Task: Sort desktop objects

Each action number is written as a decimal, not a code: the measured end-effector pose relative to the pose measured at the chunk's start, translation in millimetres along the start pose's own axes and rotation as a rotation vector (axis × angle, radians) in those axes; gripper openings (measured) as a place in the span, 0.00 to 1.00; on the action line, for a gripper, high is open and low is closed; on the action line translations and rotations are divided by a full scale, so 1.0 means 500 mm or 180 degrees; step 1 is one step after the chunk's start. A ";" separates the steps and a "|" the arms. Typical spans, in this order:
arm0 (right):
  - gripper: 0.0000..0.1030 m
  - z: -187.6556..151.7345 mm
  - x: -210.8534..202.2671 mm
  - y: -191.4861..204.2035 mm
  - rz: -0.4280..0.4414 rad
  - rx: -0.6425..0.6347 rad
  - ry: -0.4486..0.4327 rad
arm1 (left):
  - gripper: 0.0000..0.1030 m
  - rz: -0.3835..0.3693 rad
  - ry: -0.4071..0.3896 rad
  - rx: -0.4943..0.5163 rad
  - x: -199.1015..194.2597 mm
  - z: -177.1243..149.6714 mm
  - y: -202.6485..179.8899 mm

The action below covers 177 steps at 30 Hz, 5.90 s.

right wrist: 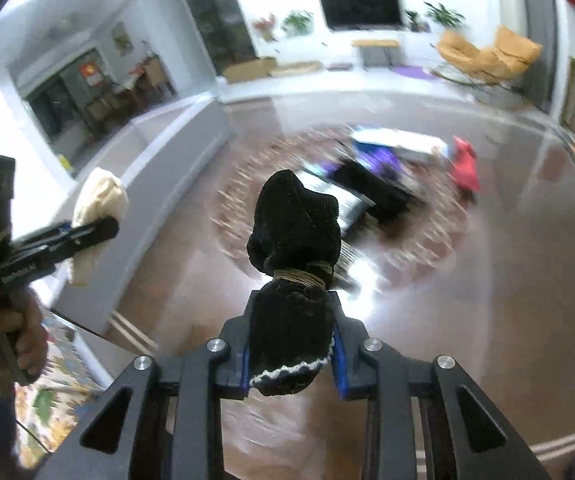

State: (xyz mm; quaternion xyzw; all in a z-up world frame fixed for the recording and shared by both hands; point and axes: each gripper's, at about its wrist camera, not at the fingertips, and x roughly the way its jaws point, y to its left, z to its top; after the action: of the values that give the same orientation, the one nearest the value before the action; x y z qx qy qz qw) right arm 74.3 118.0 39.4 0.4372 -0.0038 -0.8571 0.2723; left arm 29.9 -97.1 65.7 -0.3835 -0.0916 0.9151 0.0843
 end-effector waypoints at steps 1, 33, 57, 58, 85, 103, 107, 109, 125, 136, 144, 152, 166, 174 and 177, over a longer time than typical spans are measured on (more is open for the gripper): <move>0.29 0.013 -0.003 0.019 0.0075 -0.0020 -0.0020 | 0.40 0.0030 -0.0028 -0.0030 -0.019 0.003 0.019; 0.88 0.101 0.386 0.642 0.0367 -0.1674 0.0564 | 0.96 0.1698 0.1310 -0.0616 -0.003 -0.071 0.542; 0.97 0.129 0.263 0.621 0.0397 -0.1527 0.0081 | 0.96 0.1507 0.0321 -0.0874 -0.127 -0.046 0.503; 0.98 0.130 0.254 0.605 0.0370 -0.1495 0.0018 | 0.96 0.1501 0.0277 -0.0869 -0.132 -0.041 0.497; 0.98 -0.066 0.149 -0.194 -0.1427 0.0455 0.0113 | 1.00 -0.0036 0.0550 0.0270 0.094 -0.041 -0.105; 1.00 -0.022 0.197 -0.234 -0.1396 0.0469 0.0068 | 1.00 0.0652 0.0647 0.0406 0.368 -0.058 -0.061; 1.00 -0.022 0.197 -0.234 -0.1395 0.0470 0.0068 | 1.00 0.0670 0.0589 0.0372 0.372 -0.052 -0.054; 1.00 -0.022 0.196 -0.234 -0.1396 0.0470 0.0068 | 1.00 0.0670 0.0579 0.0374 0.371 -0.052 -0.052; 1.00 -0.027 0.196 -0.222 -0.1397 0.0472 0.0067 | 1.00 0.0675 0.0573 0.0372 0.371 -0.054 -0.054; 1.00 -0.027 0.195 -0.221 -0.1397 0.0472 0.0067 | 1.00 0.0678 0.0572 0.0373 0.372 -0.054 -0.053; 1.00 -0.026 0.195 -0.218 -0.1397 0.0473 0.0066 | 1.00 0.0678 0.0571 0.0371 0.372 -0.054 -0.052; 1.00 -0.027 0.195 -0.219 -0.1398 0.0475 0.0066 | 1.00 0.0670 0.0571 0.0365 0.371 -0.054 -0.050; 1.00 -0.027 0.195 -0.220 -0.1399 0.0477 0.0066 | 1.00 0.0668 0.0574 0.0370 0.372 -0.054 -0.054; 1.00 -0.027 0.195 -0.220 -0.1399 0.0479 0.0066 | 1.00 0.0674 0.0572 0.0371 0.370 -0.054 -0.053; 1.00 -0.027 0.195 -0.220 -0.1399 0.0479 0.0065 | 1.00 0.0674 0.0572 0.0370 0.370 -0.054 -0.053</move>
State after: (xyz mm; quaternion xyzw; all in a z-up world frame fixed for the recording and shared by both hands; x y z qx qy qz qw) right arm -12.1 169.1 -68.7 0.4553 0.0304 -0.8886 0.0457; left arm -76.5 -27.2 -73.8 -0.4658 0.0103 0.8846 0.0172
